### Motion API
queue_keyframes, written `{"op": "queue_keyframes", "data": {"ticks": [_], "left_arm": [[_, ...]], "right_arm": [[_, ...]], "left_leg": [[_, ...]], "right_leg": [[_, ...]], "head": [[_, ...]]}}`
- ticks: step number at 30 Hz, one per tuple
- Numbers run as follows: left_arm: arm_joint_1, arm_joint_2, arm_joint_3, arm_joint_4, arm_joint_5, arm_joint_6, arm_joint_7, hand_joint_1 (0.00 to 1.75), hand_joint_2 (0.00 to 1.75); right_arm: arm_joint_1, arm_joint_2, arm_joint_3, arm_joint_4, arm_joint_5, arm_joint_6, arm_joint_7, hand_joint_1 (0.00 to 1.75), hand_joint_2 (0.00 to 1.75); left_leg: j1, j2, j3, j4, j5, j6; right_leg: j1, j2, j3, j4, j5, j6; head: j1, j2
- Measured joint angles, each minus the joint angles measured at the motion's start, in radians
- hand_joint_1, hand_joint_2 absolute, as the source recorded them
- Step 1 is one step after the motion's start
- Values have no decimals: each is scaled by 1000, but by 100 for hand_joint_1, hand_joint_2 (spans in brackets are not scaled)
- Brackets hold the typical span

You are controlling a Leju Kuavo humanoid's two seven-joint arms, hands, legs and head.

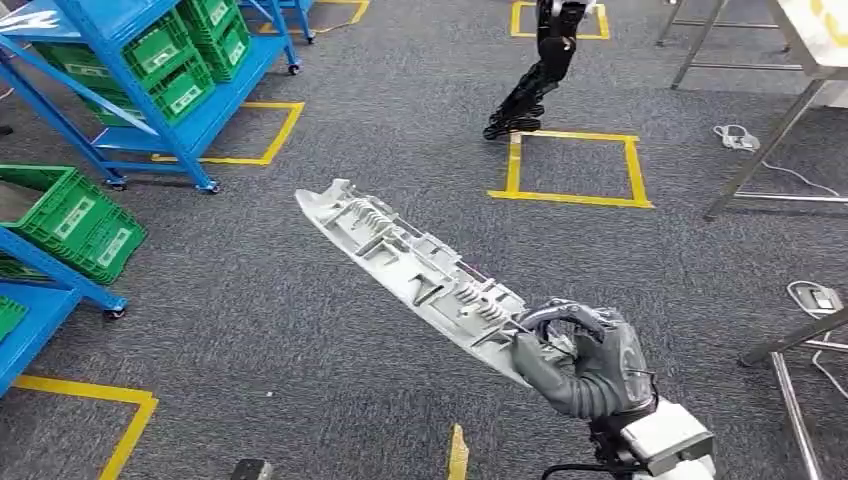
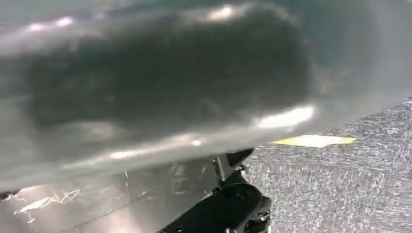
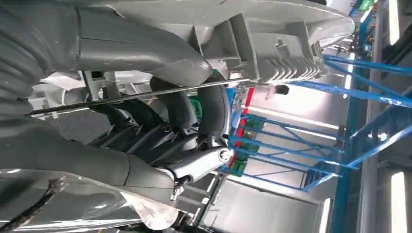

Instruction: Take the parts from the cabinet and place them on the table.

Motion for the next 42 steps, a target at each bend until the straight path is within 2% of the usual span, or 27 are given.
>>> {"op": "queue_keyframes", "data": {"ticks": [2,3,4,5,7,8,9,12,14,15,17,18,19,20,21,23,24,28,29,30,33,34,35,36,38,40,42], "left_arm": [[1,0,0,0,0,0,0,0,0],[2,1,0,0,0,0,0,0,0],[2,1,0,0,0,0,0,0,0],[2,1,0,0,0,1,0,0,0],[2,2,0,0,0,0,0,0,0],[2,2,0,0,-1,1,0,0,0],[2,2,0,0,-2,1,0,0,0],[5,3,0,0,-5,4,1,0,0],[6,2,-2,0,-7,4,1,0,0],[5,2,-3,0,-7,4,1,0,0],[5,2,-7,0,-8,4,1,0,0],[6,3,-7,0,-8,4,1,0,0],[6,3,-7,0,-8,4,1,0,0],[6,3,-7,0,-8,4,1,0,0],[5,3,-8,0,-8,4,1,0,0],[4,2,-9,0,-8,4,1,0,0],[4,2,-10,0,-8,4,1,0,0],[4,2,-11,0,-8,4,2,0,0],[3,2,-13,0,-8,4,2,0,0],[3,2,-14,0,-8,4,2,0,0],[4,2,-14,0,-8,4,2,0,0],[5,3,-14,0,-8,4,2,0,0],[5,3,-14,0,-8,4,2,0,0],[5,3,-14,0,-8,4,2,0,0],[5,3,-14,0,-8,4,2,0,0],[4,3,-14,0,-8,4,2,0,0],[3,3,-14,0,-8,5,2,0,0]], "right_arm": [[0,0,0,0,0,0,-1,175,175],[1,0,0,0,0,0,0,175,175],[3,0,0,0,0,0,0,175,175],[3,0,0,1,0,0,0,175,175],[3,0,0,0,0,1,0,175,175],[3,0,0,0,0,1,0,175,175],[3,0,0,0,0,1,0,175,175],[8,0,0,0,0,0,-2,175,175],[14,0,1,0,0,0,-2,175,175],[13,0,1,0,0,-1,-3,175,175],[14,0,1,0,0,-2,-4,175,175],[15,0,1,0,0,-2,-5,175,175],[17,0,1,0,0,-3,-6,175,175],[18,0,1,0,0,-3,-6,175,175],[20,0,1,0,0,-4,-7,175,175],[20,0,1,0,0,-5,-8,175,175],[19,0,1,0,0,-5,-9,175,175],[25,0,1,-1,0,-5,-11,175,175],[25,0,1,-1,0,-6,-11,175,175],[24,0,1,-1,0,-8,-11,175,175],[26,2,1,-1,-1,-8,-13,175,175],[27,1,1,-1,-1,-8,-13,175,175],[29,1,1,-1,-1,-8,-13,175,175],[30,2,1,-1,-1,-8,-13,175,175],[29,2,1,-1,-1,-8,-13,175,175],[29,2,1,-1,-1,-8,-13,175,175],[30,2,0,-1,-1,-8,-13,175,175]], "left_leg": [[0,0,-75,170,-77,-3],[0,0,-103,230,-93,-4],[0,0,-110,241,-83,-3],[0,-1,-94,206,-51,-1],[0,-4,-13,32,46,7],[0,-13,21,-44,75,12],[-2,-19,33,-66,63,13],[-5,-16,30,-75,57,19],[3,-10,35,-91,68,34],[3,-10,35,-90,69,40],[1,-7,34,-90,67,43],[1,-4,34,-90,67,43],[0,-3,34,-90,67,43],[0,-3,35,-90,67,43],[0,-3,35,-89,66,43],[0,-3,39,-87,62,36],[-9,-3,36,-82,59,31],[-7,4,33,-80,62,16],[-4,1,31,-72,49,9],[-4,-1,17,-38,22,5],[-1,-1,-85,196,-87,-3],[0,-1,-103,236,-94,-4],[0,-2,-99,227,-75,-4],[1,-2,-76,175,-35,-3],[4,-5,8,-4,60,3],[2,-14,42,-76,55,7],[-1,-12,33,-71,52,15]], "right_leg": [[2,3,0,0,0,-5],[3,5,0,1,-1,-5],[4,7,1,1,-1,-5],[4,12,2,1,-1,-5],[4,20,6,1,-1,-3],[4,22,7,1,-3,-1],[11,25,4,6,-5,3],[5,28,-4,1,2,19],[5,23,-15,16,-14,29],[5,16,-35,58,-44,33],[2,14,-113,228,-123,40],[2,14,-147,297,-145,43],[1,14,-159,319,-142,45],[1,13,-148,296,-118,45],[1,11,-115,228,-76,44],[1,-6,-17,36,5,40],[7,-16,3,6,-14,38],[7,-4,0,3,-6,18],[2,-5,3,-1,-2,11],[2,-3,4,-1,-2,5],[3,1,4,-1,-4,-3],[3,3,4,0,-4,-3],[3,5,6,0,-4,-3],[3,8,7,0,-4,-3],[3,16,13,0,-6,-1],[11,22,7,7,-9,8],[8,20,1,4,-4,19]], "head": [[1,0],[0,0],[1,0],[1,0],[1,0],[0,0],[1,0],[1,0],[1,0],[7,0],[5,0],[7,0],[6,0],[6,0],[6,0],[7,0],[6,0],[4,0],[5,0],[1,0],[1,0],[1,0],[1,0],[1,0],[1,0],[1,0],[1,0]]}}
